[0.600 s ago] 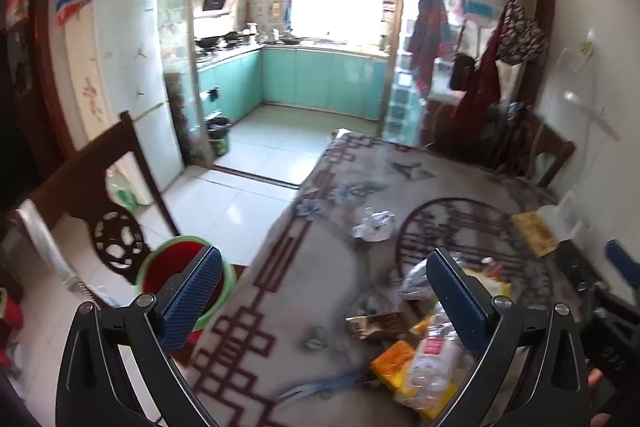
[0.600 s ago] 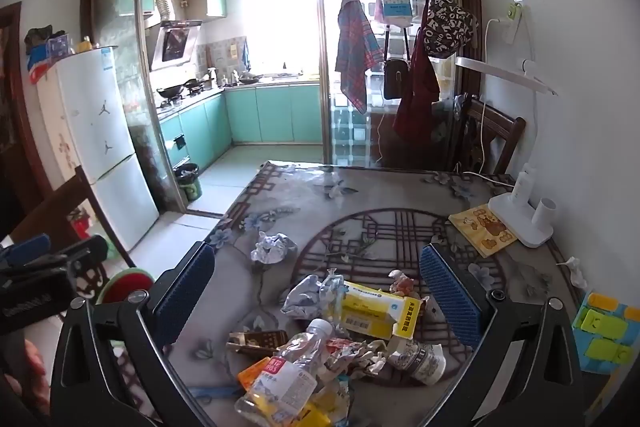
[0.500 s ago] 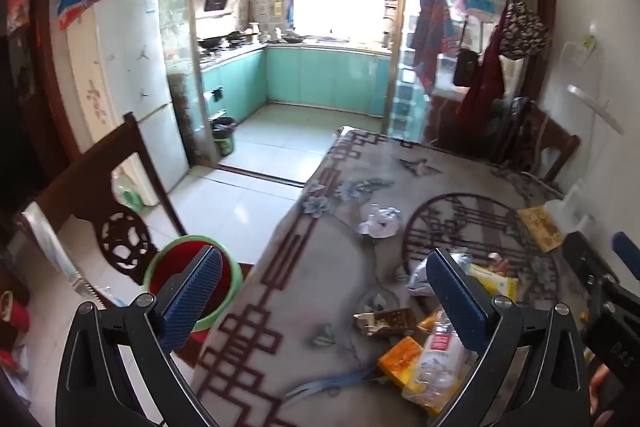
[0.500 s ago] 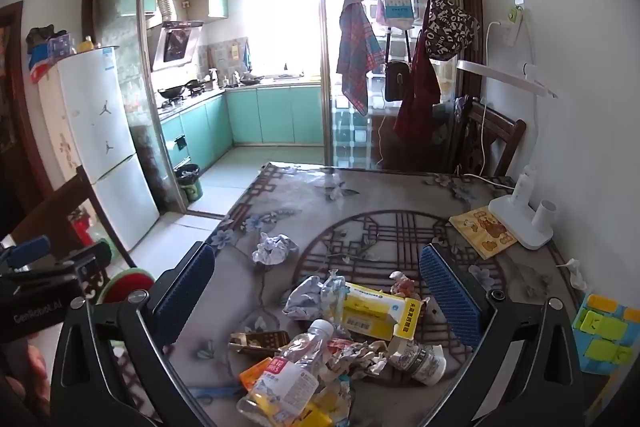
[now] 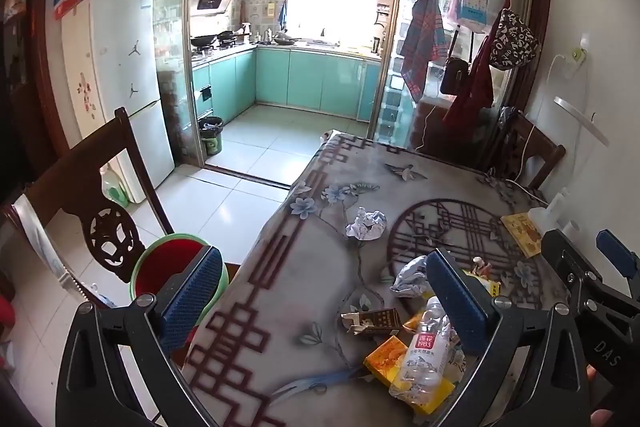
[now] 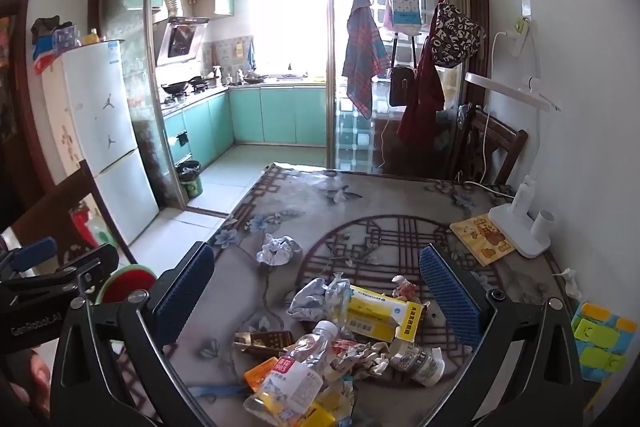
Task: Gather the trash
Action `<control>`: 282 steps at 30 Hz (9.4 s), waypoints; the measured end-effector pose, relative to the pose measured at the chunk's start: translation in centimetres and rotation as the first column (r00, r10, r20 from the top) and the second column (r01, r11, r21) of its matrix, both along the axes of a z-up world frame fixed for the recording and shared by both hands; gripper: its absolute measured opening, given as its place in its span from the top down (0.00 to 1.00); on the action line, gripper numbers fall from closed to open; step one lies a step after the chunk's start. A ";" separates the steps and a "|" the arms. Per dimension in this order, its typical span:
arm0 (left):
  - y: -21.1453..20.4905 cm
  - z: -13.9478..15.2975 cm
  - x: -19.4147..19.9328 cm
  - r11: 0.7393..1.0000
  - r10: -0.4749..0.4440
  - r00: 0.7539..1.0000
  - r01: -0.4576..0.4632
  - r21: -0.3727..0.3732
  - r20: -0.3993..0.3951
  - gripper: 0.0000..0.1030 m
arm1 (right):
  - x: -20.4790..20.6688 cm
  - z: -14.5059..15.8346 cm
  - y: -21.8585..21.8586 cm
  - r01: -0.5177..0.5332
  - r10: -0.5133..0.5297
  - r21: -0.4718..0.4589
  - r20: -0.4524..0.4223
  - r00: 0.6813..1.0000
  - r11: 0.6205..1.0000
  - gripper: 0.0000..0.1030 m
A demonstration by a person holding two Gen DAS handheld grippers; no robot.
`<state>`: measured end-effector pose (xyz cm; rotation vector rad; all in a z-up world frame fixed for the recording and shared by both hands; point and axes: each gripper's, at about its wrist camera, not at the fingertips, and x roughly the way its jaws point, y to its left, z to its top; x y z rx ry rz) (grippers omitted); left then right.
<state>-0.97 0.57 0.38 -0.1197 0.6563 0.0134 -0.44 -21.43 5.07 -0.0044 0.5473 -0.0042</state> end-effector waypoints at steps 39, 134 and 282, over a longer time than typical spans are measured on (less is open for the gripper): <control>0.9 -0.7 -0.4 1.000 0.005 1.000 -0.005 0.005 -0.001 0.00 | 0.5 -0.6 0.4 -0.001 0.001 -0.013 -0.022 1.000 1.000 0.00; -8.8 -23.4 17.1 0.648 -0.711 0.548 0.754 -0.107 -0.440 0.60 | 3.5 -13.5 -6.0 0.169 0.144 0.483 -0.545 0.826 0.859 0.39; 0.8 -11.9 12.2 0.900 -0.432 0.877 0.405 -0.160 -0.213 0.77 | 7.7 -10.3 2.0 -0.092 0.135 0.121 -0.420 0.898 0.988 0.67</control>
